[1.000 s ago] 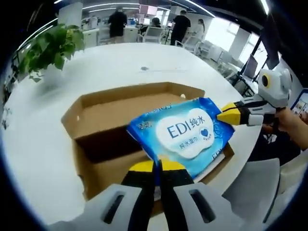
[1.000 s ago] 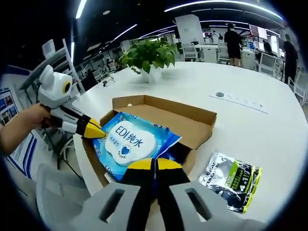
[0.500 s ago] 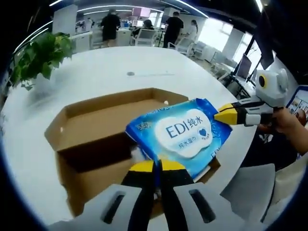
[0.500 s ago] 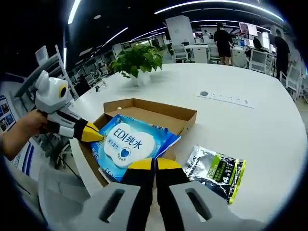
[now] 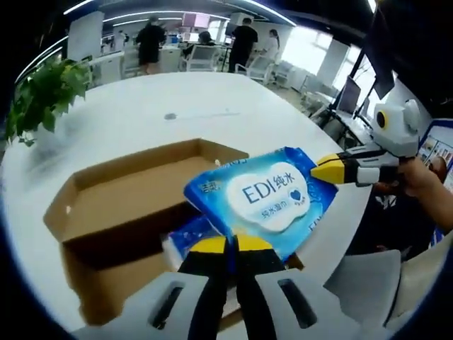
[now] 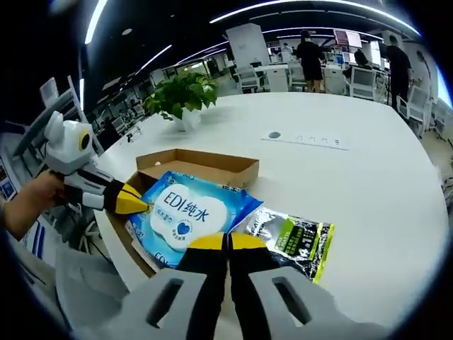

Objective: Operate the shoe box by opening the lid, removing the specified soft item, and placing it in the target area until the item is outside and the box remains undamaged.

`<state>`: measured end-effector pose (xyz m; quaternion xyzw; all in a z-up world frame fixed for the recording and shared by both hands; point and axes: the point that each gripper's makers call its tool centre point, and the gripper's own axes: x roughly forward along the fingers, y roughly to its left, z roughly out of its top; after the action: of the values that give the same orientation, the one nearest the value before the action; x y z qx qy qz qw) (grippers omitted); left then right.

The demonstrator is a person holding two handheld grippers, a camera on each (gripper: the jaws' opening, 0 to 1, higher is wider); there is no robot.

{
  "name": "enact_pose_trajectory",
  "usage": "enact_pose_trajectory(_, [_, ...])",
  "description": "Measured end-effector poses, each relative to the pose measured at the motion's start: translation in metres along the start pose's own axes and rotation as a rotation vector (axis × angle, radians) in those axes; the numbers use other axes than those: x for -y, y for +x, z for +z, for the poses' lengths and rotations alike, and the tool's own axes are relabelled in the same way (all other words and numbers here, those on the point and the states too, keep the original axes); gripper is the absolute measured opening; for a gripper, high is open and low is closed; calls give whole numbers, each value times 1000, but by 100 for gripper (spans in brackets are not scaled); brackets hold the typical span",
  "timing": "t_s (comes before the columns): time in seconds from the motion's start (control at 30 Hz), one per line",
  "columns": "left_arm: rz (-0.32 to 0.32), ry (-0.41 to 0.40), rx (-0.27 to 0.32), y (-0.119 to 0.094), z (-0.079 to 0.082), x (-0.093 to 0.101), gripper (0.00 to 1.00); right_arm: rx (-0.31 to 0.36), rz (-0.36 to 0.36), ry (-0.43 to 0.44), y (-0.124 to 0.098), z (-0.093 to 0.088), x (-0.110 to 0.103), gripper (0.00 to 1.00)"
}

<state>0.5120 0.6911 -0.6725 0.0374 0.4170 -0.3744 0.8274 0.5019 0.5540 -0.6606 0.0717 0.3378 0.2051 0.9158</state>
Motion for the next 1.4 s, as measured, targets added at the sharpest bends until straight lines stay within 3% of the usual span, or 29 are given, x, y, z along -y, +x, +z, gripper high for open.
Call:
enact_pose_trajectory(0.93, [-82,105,10,52,34,68,0,16,-128,57,-48,-8,77,0])
enact_pose_trajectory(1.2, [-86,128,-9,68,36,73,0,9,-145,61,-44,-11,93,0])
enact_pose_trajectory(1.4, [-70,163,-47,84,34,68,0,-14,-145,60,-29,-19,105,0])
